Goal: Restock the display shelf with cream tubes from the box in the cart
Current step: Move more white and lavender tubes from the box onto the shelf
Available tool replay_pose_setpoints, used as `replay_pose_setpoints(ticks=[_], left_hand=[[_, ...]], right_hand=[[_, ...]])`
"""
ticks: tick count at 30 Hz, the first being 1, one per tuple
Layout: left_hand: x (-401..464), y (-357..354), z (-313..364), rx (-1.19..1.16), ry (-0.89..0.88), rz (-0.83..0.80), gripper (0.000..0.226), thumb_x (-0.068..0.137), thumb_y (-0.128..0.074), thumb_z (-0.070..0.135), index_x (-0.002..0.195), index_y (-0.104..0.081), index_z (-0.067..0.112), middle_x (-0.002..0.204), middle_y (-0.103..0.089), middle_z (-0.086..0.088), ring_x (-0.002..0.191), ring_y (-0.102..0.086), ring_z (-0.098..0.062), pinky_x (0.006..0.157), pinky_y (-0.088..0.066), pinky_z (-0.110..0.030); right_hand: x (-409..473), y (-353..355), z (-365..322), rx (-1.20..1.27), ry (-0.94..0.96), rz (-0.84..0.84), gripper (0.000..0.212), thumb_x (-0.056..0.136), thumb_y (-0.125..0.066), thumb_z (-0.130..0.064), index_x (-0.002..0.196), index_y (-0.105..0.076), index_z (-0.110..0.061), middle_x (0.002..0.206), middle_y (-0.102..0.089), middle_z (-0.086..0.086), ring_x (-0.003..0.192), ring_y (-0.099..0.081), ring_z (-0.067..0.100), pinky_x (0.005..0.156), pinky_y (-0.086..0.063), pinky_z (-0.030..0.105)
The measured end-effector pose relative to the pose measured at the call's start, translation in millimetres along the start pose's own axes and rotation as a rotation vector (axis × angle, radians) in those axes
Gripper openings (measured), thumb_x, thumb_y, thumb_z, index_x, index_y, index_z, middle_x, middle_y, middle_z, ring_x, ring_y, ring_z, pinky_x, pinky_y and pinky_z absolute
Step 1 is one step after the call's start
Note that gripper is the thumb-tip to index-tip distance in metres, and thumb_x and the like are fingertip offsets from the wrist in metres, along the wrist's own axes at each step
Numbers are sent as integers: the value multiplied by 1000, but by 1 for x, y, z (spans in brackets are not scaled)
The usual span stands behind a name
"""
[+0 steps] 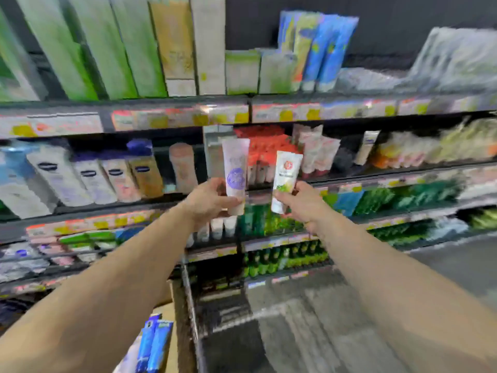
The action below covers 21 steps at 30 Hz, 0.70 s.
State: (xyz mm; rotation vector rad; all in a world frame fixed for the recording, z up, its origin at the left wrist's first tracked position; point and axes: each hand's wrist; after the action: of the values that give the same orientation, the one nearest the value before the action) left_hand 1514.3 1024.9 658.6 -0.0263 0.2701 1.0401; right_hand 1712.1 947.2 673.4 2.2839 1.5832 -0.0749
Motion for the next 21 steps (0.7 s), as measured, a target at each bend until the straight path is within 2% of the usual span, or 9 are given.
replay_pose_setpoints(ticks=[2,5,8,10,13,15,17,19,21], left_hand=[[14,-61,29,-6,-54,-40,37,81,-74,4,115,-58,6,91,-68,-3,70,-66,-9,63,-53,-27],[35,-156,69,6,-101,-106,41,71,-78,10,108,-63,8,90,-69,-6,76,-63,-20,70,-50,-34],[54,-242,107,11,-180,-205,25,82,-71,0,103,-64,13,96,-68,-11,77,-62,-20,65,-52,-31],[62,-290,133,-2,-220,-252,22,87,-64,-3,94,-63,18,91,-69,-5,80,-65,-18,71,-57,-32],[77,-343,166,-48,-254,-269,23,87,-63,-6,89,-60,17,90,-73,-4,77,-68,-14,78,-56,-38],[93,-366,185,-34,-267,-255,22,87,-64,-3,93,-59,17,98,-72,-7,77,-68,-12,67,-59,-31],[110,-381,200,-24,-282,-257,23,87,-65,-1,101,-58,16,97,-70,-4,81,-68,-14,59,-57,-23],[133,-392,211,-11,-291,-273,27,87,-66,2,108,-59,19,102,-71,-4,92,-68,-18,68,-57,-27],[157,-402,221,20,-309,-289,26,87,-68,5,102,-60,25,106,-71,-3,100,-67,-20,81,-57,-36]], right_hand=[[-3,70,4,-5,21,76,13,91,-65,-16,94,-53,-13,101,-63,12,77,-60,20,59,-52,31],[-10,180,6,0,47,167,23,91,-65,-16,111,-54,-9,113,-65,13,90,-61,24,66,-52,34],[-21,278,3,-4,96,276,26,91,-65,-18,113,-55,-10,109,-65,10,84,-62,20,68,-56,33],[-26,330,0,36,119,333,30,90,-67,-20,114,-55,-9,109,-64,8,85,-64,19,68,-59,31],[-24,386,2,104,133,371,25,88,-69,-22,109,-57,-17,111,-66,5,91,-67,20,76,-59,40],[-15,412,1,138,152,385,30,89,-68,-21,115,-56,-15,111,-66,4,94,-66,21,79,-58,43],[0,430,1,166,160,393,32,88,-69,-23,116,-57,-14,110,-67,4,100,-66,27,86,-55,52],[20,444,-1,162,163,399,27,89,-68,-22,113,-58,-14,105,-68,3,98,-66,27,89,-54,53],[44,458,-5,157,175,408,20,91,-66,-20,109,-58,-16,103,-67,2,95,-67,24,90,-55,48]])
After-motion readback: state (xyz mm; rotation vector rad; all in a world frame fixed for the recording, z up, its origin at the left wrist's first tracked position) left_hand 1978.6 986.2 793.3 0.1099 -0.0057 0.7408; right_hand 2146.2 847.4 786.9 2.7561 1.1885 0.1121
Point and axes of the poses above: each hand's wrist, its own x-axis towards the middle knuckle, its own y-axis out of the back of the hand, z = x × y
